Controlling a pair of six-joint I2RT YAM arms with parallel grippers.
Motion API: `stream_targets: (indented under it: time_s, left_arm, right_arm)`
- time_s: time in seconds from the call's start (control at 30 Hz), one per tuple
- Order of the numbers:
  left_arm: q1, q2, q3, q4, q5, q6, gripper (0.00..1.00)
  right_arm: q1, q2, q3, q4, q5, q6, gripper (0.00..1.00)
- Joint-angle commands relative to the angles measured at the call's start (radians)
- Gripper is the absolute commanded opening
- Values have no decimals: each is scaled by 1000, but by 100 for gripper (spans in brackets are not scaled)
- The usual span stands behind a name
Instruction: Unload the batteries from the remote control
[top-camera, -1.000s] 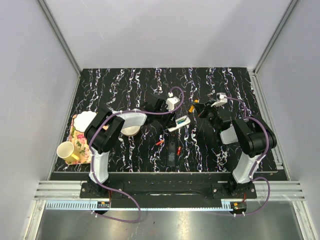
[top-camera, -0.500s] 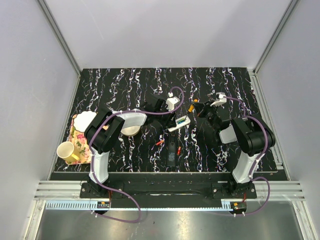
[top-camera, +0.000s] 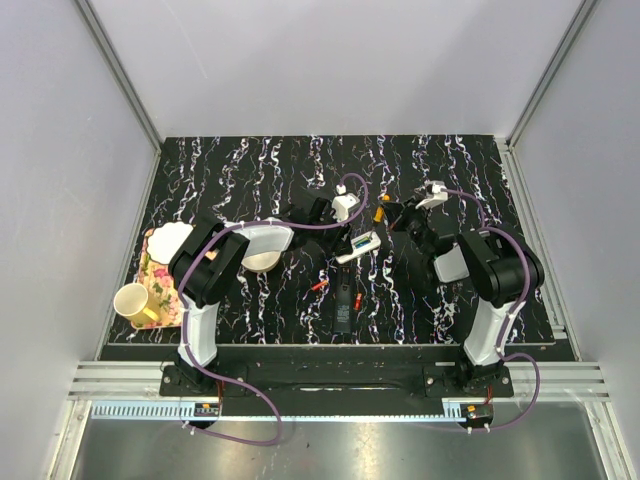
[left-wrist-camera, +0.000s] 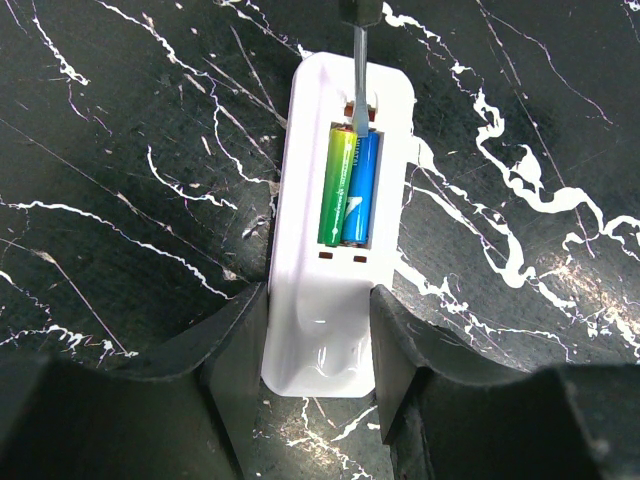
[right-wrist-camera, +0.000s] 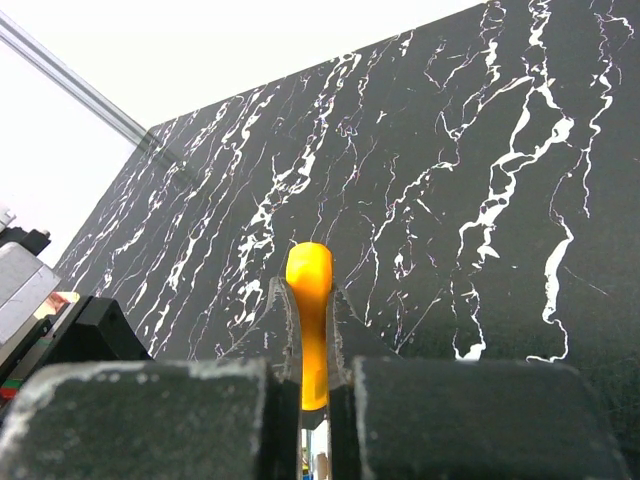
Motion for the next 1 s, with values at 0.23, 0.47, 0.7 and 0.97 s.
stream_targets:
  time_s: [0.23,0.47,0.7,0.97]
  left_arm:
    - [-15,54,-9,-9,-70,25,0]
    - [-15,53,-11,-9,-70,25,0]
    - [-15,54,-11,-8,-70,22,0]
    - [-15,36,-12,-3,-56,19,0]
  right_arm:
    - [54,6,50,231,-29,73,0]
    - [80,-24,24,231,-37,82,0]
    - [94,23,43,231,-35,84,0]
    - [92,-26,26,227,-3,21,0]
